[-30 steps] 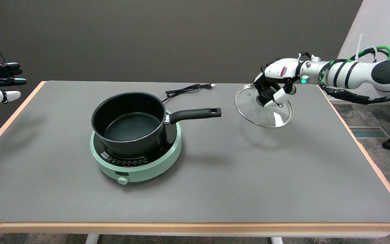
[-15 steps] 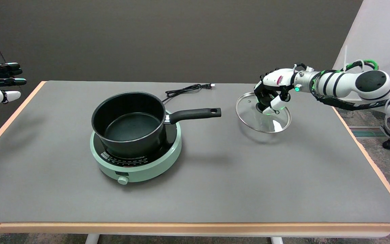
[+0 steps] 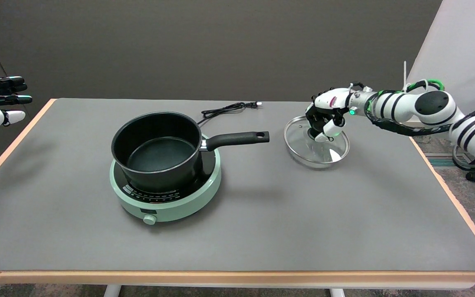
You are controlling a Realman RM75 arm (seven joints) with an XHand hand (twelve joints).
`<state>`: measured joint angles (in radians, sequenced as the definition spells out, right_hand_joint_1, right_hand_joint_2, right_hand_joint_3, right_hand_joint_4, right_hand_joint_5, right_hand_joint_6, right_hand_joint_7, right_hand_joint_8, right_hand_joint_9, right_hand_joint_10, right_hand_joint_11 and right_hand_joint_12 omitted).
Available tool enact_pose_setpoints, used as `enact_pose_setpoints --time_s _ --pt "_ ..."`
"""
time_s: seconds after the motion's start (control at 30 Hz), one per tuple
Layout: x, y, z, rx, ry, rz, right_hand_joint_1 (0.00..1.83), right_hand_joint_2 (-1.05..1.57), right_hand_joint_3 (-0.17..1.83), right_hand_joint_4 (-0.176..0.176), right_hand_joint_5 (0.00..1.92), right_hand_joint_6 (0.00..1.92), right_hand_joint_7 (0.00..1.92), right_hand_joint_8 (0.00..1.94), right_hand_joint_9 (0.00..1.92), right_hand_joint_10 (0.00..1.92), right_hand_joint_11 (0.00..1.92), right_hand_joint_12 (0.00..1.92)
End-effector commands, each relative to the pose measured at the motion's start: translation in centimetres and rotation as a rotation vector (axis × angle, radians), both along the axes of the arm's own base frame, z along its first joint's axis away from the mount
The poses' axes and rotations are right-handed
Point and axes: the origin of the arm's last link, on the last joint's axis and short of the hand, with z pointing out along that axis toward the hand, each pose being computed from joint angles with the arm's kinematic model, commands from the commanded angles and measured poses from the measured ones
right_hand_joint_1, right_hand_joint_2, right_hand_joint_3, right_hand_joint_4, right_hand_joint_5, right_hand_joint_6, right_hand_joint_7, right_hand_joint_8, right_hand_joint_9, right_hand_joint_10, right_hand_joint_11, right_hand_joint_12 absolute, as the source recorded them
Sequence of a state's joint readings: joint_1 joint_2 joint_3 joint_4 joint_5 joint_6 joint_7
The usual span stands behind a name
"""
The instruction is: Place the pot lid onto the table.
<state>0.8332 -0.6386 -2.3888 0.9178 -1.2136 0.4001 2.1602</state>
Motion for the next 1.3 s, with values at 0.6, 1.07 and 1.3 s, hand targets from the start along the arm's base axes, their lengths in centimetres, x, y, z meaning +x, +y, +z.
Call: enact_pose_setpoints --time_s 0.6,1.07,1.3 --pt "-3.3 -2.8 -1.4 -0.062 0.019 -0.041 1.20 0.97 0.40 -0.016 0.78 1.33 1.00 1.11 0.90 1.52 0.66 0.91" --pt "-3.1 -3.1 -1.7 -0.058 0.010 -0.041 1.20 0.98 0.40 -0.009 0.78 1.34 0.99 1.11 0.88 1.49 0.62 0.90" --pt "-3.0 -3.0 -1.5 -0.050 0.017 -0.040 0.84 0.61 0.91 0.176 0.61 0.41 0.70 0.29 0.74 0.59 0.46 0.64"
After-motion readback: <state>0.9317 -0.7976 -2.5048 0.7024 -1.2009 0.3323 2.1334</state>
